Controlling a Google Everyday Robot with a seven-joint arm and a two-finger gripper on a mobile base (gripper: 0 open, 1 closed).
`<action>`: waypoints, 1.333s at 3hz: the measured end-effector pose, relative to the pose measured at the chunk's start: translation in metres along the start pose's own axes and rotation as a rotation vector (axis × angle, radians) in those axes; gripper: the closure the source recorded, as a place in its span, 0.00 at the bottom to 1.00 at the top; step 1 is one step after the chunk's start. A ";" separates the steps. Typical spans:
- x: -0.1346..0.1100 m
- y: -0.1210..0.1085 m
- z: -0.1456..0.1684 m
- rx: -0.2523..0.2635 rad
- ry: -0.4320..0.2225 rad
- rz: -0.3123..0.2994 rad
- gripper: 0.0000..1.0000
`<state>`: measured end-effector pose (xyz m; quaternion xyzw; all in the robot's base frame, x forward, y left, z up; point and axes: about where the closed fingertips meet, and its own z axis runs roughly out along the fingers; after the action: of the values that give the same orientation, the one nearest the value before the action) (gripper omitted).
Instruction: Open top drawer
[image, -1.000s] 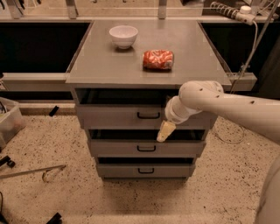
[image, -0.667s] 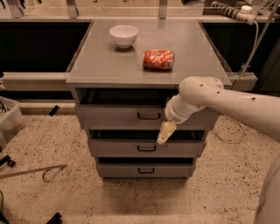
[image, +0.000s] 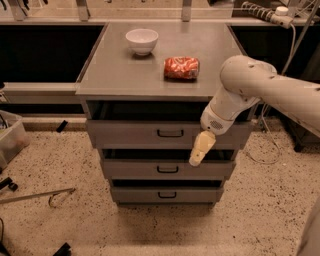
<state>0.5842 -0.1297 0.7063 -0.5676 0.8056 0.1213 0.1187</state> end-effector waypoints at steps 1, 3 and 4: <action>-0.006 -0.006 0.003 0.037 -0.009 -0.019 0.00; -0.053 -0.053 0.011 0.235 -0.058 -0.136 0.00; -0.055 -0.055 0.015 0.245 -0.061 -0.142 0.00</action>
Offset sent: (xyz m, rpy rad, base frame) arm 0.0819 0.0418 0.0130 -0.0377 -0.3720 0.0503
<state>0.6546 -0.0937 0.7071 -0.6004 0.7682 0.0305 0.2201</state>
